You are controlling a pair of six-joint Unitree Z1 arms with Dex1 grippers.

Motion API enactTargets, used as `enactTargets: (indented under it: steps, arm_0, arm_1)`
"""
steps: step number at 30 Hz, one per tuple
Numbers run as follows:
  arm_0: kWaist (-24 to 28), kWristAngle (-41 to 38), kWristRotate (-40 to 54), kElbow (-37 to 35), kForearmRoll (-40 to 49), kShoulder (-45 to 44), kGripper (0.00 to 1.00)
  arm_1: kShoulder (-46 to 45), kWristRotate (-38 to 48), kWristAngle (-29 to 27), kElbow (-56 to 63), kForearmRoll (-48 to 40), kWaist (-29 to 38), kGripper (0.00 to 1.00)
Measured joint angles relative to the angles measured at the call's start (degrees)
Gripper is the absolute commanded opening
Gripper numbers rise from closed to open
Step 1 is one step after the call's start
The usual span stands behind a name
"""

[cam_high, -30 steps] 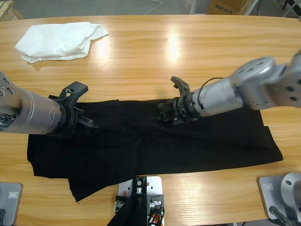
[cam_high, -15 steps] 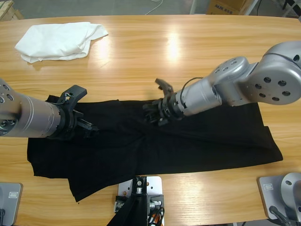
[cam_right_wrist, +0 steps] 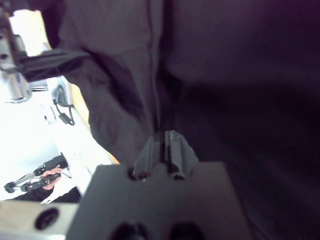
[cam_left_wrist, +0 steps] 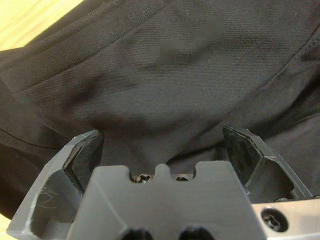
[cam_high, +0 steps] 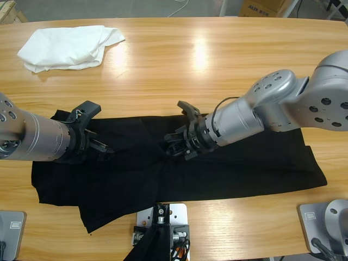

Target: Fold clothes

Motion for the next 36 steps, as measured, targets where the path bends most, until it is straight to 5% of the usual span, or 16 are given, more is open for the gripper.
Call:
enactTargets:
  steps: [21, 22, 23, 24, 28, 32, 36]
  arm_0:
    - [-0.01, -2.55, 0.00, 0.02, -0.02, -0.60, 0.918]
    - [-0.01, -2.70, 0.00, 0.03, -0.02, -0.75, 0.917]
    - [-0.01, -2.83, 0.00, 0.03, -0.02, -0.79, 0.913]
    - [-0.02, -2.91, 0.01, 0.08, -0.02, -0.80, 0.911]
    - [-0.02, -3.01, 0.02, 0.21, -0.02, -0.82, 0.917]
    - [-0.03, -3.02, 2.18, -0.24, 1.69, -1.45, 0.991]
    - [-0.13, -3.02, 11.02, -1.75, 5.71, -3.80, 0.991]
  arm_1:
    - [-5.88, 3.22, -7.40, 9.50, 4.34, 0.00, 0.005]
    - [-7.99, 3.24, -8.74, 9.51, 5.26, -0.03, 0.467]
    - [-11.23, 3.24, -10.24, 9.46, 7.05, -0.06, 0.810]
    - [-14.92, 3.24, -11.70, 9.21, 9.66, -0.07, 0.953]
    - [-30.81, 3.35, -18.36, 6.33, 22.76, -3.01, 1.000]
    - [-39.15, 4.33, -19.33, 10.79, 26.44, -20.69, 1.000]
    - [-37.68, 6.90, -22.12, 15.21, 25.06, -33.86, 1.000]
